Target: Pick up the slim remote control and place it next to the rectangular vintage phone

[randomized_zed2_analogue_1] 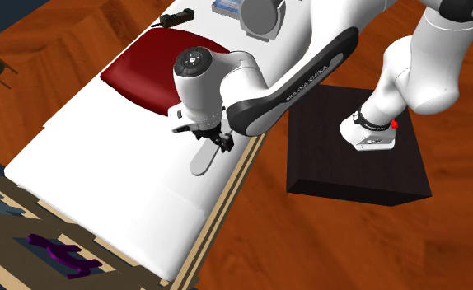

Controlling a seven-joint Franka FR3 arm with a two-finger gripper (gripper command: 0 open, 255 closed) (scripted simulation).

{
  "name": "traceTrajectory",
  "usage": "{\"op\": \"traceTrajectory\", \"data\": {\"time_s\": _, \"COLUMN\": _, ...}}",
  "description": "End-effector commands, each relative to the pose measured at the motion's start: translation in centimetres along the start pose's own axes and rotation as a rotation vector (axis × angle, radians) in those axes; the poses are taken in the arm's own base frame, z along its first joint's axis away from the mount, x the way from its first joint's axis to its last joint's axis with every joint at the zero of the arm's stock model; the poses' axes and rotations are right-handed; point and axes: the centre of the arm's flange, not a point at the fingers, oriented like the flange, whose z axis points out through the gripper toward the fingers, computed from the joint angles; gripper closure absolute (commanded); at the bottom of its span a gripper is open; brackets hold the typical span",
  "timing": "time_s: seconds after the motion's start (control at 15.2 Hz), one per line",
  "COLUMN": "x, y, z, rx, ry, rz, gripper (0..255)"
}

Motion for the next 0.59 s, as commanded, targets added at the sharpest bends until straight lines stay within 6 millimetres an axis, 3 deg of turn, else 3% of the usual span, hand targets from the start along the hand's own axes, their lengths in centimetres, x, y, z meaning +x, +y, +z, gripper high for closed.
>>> {"op": "traceTrajectory", "data": {"time_s": 0.0, "x": 0.03, "y": -0.02, "z": 0.91, "rx": 0.0, "ry": 0.0, "rz": 0.0, "gripper": 0}}
{"op": "traceTrajectory", "data": {"time_s": 0.46, "x": 0.03, "y": -0.02, "z": 0.91, "rx": 0.0, "ry": 0.0, "rz": 0.0, "gripper": 0}}
{"op": "traceTrajectory", "data": {"time_s": 0.53, "x": 0.03, "y": -0.02, "z": 0.91, "rx": 0.0, "ry": 0.0, "rz": 0.0, "gripper": 255}}
